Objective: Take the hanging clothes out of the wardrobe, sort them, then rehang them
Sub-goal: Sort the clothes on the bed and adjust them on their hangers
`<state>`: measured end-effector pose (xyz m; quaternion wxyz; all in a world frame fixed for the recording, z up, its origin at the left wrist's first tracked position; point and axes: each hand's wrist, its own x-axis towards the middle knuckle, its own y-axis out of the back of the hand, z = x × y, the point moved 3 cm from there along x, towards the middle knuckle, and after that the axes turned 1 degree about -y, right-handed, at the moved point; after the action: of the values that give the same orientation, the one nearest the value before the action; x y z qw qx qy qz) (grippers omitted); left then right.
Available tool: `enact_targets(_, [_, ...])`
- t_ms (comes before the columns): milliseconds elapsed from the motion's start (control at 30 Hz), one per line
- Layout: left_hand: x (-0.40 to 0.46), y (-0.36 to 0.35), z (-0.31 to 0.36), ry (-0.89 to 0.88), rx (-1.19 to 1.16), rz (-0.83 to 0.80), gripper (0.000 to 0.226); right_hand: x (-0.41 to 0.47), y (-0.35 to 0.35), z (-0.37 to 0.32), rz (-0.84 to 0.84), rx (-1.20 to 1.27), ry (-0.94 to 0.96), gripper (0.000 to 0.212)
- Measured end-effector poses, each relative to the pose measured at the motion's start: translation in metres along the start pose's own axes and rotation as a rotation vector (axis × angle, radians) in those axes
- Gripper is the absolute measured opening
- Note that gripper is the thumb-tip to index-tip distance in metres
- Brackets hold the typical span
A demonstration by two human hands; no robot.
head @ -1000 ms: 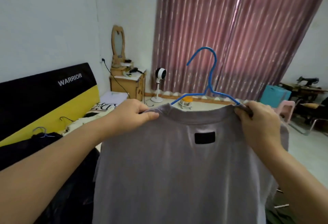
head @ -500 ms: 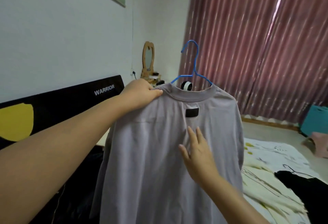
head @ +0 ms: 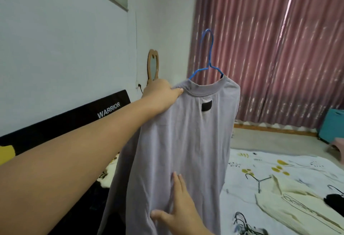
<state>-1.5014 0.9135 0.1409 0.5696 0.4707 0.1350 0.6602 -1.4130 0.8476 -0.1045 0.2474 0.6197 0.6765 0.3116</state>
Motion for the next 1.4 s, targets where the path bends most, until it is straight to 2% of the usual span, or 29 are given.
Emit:
enact_targets(33, [0.013,-0.004,-0.006,-0.006,-0.008,-0.012,0.052,0.014,-0.01,-0.004,0.006,0.014,-0.031,0.16])
enact_targets(200, [0.072,-0.039,-0.032,-0.054,-0.018,-0.076,0.042,0.089,-0.052,-0.003,0.115,0.071,-0.185,0.13])
enact_targets(300, [0.103,-0.062,-0.044,-0.075,-0.003,-0.093,0.048,0.127,-0.075,0.009,0.167,0.092,-0.249,0.126])
enact_targets(400, [0.13,-0.082,-0.054,-0.092,-0.019,-0.092,0.048,0.158,-0.101,0.03,0.159,0.154,-0.321,0.111])
enact_targets(433, [0.139,-0.089,-0.057,-0.095,-0.024,-0.091,0.047,0.169,-0.109,0.036,0.14,0.13,-0.325,0.098])
enact_targets(467, [0.148,-0.097,-0.061,-0.088,-0.034,-0.091,0.047,0.178,-0.114,0.042,0.129,0.109,-0.335,0.075])
enact_targets(567, [0.176,-0.122,-0.069,-0.045,-0.083,-0.098,0.048,0.203,-0.112,0.064,0.156,0.14,-0.379,0.033])
enact_targets(600, [0.185,-0.13,-0.071,-0.035,-0.099,-0.1,0.046,0.211,-0.108,0.072,0.16,0.131,-0.389,0.022])
enact_targets(667, [0.205,-0.143,-0.077,-0.014,-0.135,-0.089,0.043,0.228,-0.095,0.094,0.213,0.133,-0.402,0.012])
enact_targets(767, [0.24,-0.165,-0.1,0.1,-0.25,-0.039,0.05,0.253,-0.068,0.128,0.337,0.134,-0.433,0.021])
enact_targets(833, [0.262,-0.179,-0.128,0.18,-0.32,-0.001,0.048,0.27,-0.056,0.151,0.382,0.123,-0.464,0.011])
enact_targets(900, [0.278,-0.195,-0.166,0.256,-0.377,0.036,0.05,0.288,-0.048,0.174,0.423,0.064,-0.475,0.01])
enact_targets(967, [0.286,-0.215,-0.217,0.342,-0.416,0.069,0.043,0.305,-0.051,0.192,0.433,0.018,-0.436,0.004])
enact_targets(1067, [0.276,-0.258,-0.302,0.49,-0.423,0.079,0.037,0.324,-0.079,0.215,0.359,-0.079,-0.384,0.012])
enact_targets(1133, [0.253,-0.29,-0.361,0.577,-0.384,0.071,0.037,0.335,-0.106,0.232,0.402,-0.137,-0.309,0.031])
enact_targets(1200, [0.226,-0.321,-0.417,0.646,-0.319,0.06,0.043,0.345,-0.141,0.251,0.335,-0.249,-0.248,0.054])
enact_targets(1400, [0.146,-0.377,-0.543,0.662,0.035,0.002,0.044,0.366,-0.237,0.305,0.116,-0.425,-0.159,0.071])
